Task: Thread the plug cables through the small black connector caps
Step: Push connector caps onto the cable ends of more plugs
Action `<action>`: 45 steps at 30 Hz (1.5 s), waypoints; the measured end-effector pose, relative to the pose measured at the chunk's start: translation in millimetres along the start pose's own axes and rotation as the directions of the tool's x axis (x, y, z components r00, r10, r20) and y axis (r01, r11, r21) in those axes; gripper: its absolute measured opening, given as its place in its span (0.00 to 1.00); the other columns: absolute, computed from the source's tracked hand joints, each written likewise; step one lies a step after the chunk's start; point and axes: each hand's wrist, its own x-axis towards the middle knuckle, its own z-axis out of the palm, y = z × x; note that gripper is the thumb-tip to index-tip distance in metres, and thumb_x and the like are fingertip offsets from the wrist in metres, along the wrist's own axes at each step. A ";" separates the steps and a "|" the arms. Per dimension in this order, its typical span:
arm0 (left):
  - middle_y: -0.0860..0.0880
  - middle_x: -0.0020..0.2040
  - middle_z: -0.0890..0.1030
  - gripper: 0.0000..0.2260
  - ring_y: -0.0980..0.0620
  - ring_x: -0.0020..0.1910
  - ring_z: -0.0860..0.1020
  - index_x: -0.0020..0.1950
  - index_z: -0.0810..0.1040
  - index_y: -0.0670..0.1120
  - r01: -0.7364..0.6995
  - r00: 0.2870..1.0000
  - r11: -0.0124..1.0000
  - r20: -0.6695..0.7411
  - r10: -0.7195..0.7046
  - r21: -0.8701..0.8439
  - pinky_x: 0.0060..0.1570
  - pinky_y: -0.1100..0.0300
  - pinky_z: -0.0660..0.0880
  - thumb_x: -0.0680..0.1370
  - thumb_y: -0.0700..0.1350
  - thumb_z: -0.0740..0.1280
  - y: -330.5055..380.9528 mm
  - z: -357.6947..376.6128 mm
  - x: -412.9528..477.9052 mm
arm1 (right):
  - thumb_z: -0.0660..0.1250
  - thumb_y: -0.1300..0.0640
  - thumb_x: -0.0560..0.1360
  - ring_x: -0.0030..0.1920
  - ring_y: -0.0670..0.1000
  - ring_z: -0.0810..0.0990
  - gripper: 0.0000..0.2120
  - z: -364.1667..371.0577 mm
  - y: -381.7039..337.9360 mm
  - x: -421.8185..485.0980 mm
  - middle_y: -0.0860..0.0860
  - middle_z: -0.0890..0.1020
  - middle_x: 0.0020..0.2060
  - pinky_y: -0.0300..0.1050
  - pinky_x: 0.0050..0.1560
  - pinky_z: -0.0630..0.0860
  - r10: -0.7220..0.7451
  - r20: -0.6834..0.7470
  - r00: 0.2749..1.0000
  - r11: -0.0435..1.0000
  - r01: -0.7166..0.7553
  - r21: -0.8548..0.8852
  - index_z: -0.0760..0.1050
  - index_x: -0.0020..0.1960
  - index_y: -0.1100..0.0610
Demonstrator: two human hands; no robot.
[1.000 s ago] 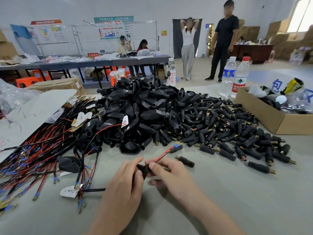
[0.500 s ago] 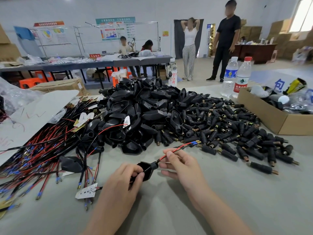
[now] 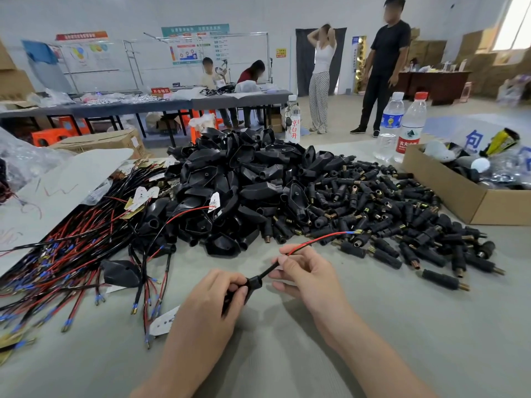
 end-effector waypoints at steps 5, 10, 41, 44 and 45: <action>0.62 0.45 0.75 0.07 0.57 0.45 0.76 0.50 0.80 0.52 -0.015 1.000 0.995 -0.002 0.015 0.102 0.46 0.58 0.74 0.76 0.41 0.72 -0.6 -1.5 0.6 | 0.65 0.63 0.81 0.40 0.48 0.85 0.04 -11.0 -3.6 5.1 0.48 0.85 0.39 0.40 0.39 0.80 -0.033 -0.087 0.996 0.999 0.034 0.012 0.78 0.53 0.57; 0.59 0.48 0.76 0.08 0.53 0.47 0.74 0.53 0.80 0.51 0.024 0.999 0.987 -0.037 -0.018 0.156 0.48 0.56 0.72 0.76 0.42 0.73 -4.5 -5.6 1.5 | 0.64 0.64 0.81 0.39 0.47 0.84 0.06 -19.5 -4.1 10.6 0.48 0.85 0.39 0.40 0.39 0.81 -0.025 -0.154 0.988 0.999 0.028 0.022 0.78 0.53 0.57; 0.65 0.46 0.81 0.09 0.64 0.42 0.79 0.55 0.72 0.68 0.129 0.981 0.980 0.164 -0.104 -0.150 0.41 0.73 0.69 0.76 0.62 0.65 -8.6 -9.6 -3.4 | 0.66 0.57 0.81 0.50 0.52 0.86 0.07 3.3 4.8 -8.2 0.57 0.85 0.52 0.47 0.49 0.83 0.068 0.148 0.987 0.998 -0.066 -0.018 0.80 0.57 0.55; 0.55 0.35 0.79 0.07 0.60 0.29 0.73 0.51 0.73 0.59 0.150 0.983 0.971 0.131 -0.127 -0.188 0.29 0.67 0.67 0.77 0.59 0.66 -6.5 -10.2 -1.7 | 0.67 0.56 0.80 0.53 0.53 0.85 0.06 2.6 3.1 -7.9 0.56 0.85 0.53 0.45 0.48 0.82 0.071 0.131 0.989 0.997 -0.073 0.012 0.82 0.55 0.51; 0.54 0.37 0.79 0.06 0.59 0.28 0.73 0.49 0.74 0.58 0.153 0.984 0.969 0.124 -0.131 -0.192 0.29 0.65 0.67 0.77 0.58 0.66 -5.6 -10.8 -0.7 | 0.67 0.56 0.80 0.54 0.53 0.84 0.06 2.6 3.0 -7.7 0.57 0.84 0.53 0.45 0.47 0.82 0.069 0.123 0.990 0.997 -0.072 0.018 0.83 0.54 0.50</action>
